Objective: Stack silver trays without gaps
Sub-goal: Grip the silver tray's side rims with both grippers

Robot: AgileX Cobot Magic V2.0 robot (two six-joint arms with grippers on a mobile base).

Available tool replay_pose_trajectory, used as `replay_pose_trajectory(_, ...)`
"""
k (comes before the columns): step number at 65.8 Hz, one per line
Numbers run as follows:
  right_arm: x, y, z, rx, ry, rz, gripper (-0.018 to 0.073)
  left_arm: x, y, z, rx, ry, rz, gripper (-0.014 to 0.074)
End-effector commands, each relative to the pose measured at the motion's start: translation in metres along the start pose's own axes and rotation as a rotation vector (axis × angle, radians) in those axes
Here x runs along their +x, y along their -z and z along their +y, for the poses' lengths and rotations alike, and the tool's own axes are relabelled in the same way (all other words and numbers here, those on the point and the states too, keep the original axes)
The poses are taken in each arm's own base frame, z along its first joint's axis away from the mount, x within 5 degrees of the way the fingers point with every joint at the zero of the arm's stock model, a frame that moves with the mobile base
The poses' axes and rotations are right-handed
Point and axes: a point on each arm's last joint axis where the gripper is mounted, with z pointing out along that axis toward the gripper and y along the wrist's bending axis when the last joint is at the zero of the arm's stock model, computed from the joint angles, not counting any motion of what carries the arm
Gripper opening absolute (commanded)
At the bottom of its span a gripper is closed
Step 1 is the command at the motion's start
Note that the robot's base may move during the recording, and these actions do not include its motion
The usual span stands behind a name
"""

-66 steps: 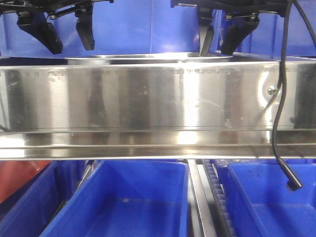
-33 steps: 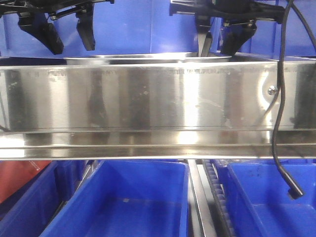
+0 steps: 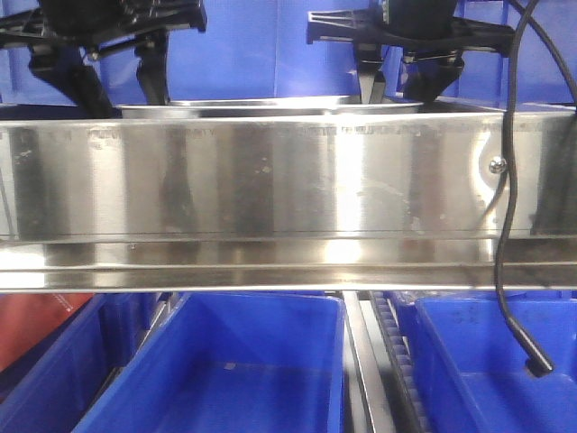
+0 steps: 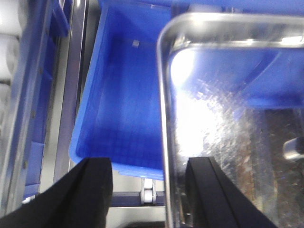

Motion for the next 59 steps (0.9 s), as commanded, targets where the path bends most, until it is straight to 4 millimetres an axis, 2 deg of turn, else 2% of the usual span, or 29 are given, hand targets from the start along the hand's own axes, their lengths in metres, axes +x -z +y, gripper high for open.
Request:
replay_pose_trajectory(1, -0.001, 0.004, 0.001, 0.000, 0.007, -0.014, 0.0151, 0.001, -0.001, -0.003, 0.018, 0.007, -0.014, 0.0274)
replay_pose_trajectory(46, -0.001, 0.004, 0.001, 0.002, 0.007, -0.011, 0.0151, 0.001, -0.014, -0.005, 0.015, 0.003, -0.001, 0.0270)
replay_pose_trajectory(52, -0.001, 0.004, 0.001, 0.002, 0.007, -0.011, 0.0151, 0.001, -0.014, -0.005, 0.015, 0.003, -0.001, 0.0224)
replay_pose_trajectory(59, -0.001, 0.004, 0.001, 0.002, 0.007, -0.011, 0.0139, 0.001, -0.014, -0.005, 0.015, 0.003, -0.001, 0.0094)
